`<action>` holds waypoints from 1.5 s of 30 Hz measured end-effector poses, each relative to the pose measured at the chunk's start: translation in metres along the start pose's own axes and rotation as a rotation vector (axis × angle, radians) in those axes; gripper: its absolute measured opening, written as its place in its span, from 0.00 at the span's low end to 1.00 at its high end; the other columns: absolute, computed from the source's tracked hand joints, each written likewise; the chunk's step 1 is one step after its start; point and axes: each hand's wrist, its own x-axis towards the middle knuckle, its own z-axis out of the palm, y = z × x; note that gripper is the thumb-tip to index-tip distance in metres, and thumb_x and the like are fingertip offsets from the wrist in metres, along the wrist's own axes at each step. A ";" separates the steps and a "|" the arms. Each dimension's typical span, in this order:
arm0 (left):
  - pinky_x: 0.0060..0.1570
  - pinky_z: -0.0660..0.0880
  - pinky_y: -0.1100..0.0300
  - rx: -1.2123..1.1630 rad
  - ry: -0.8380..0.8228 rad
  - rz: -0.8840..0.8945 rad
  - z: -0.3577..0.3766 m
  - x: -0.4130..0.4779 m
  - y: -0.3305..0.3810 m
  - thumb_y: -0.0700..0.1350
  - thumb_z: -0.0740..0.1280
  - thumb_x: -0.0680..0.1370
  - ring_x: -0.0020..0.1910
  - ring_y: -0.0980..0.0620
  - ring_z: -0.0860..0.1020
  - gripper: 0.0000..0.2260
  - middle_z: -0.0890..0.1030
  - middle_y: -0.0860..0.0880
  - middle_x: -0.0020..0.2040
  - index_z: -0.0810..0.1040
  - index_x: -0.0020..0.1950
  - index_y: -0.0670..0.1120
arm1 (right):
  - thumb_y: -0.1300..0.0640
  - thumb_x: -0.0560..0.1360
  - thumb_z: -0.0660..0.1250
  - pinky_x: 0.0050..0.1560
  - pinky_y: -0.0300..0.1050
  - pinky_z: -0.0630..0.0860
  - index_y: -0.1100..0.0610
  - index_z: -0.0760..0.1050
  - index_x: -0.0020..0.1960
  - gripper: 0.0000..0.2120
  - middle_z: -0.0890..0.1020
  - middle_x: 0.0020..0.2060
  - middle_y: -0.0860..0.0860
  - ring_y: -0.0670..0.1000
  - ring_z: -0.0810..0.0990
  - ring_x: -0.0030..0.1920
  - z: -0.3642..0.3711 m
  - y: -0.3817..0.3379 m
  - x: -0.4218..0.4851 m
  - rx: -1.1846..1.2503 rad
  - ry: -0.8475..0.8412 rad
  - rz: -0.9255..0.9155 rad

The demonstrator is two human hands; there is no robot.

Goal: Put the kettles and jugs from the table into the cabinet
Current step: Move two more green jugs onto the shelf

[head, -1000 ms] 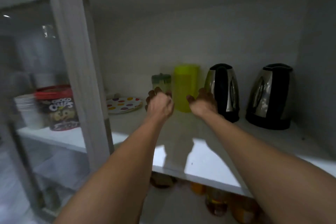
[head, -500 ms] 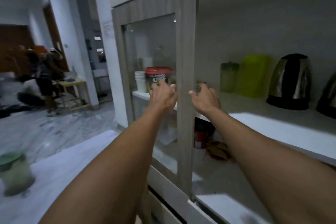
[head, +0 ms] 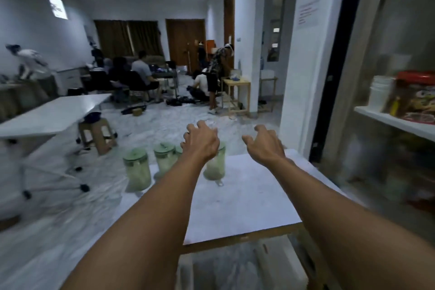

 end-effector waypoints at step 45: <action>0.54 0.78 0.50 -0.679 0.342 -0.469 -0.045 0.208 -0.270 0.56 0.62 0.78 0.48 0.44 0.81 0.19 0.83 0.43 0.50 0.79 0.53 0.41 | 0.47 0.80 0.58 0.47 0.48 0.69 0.59 0.73 0.58 0.17 0.80 0.51 0.57 0.59 0.75 0.48 0.300 -0.199 0.144 0.388 -0.120 -0.060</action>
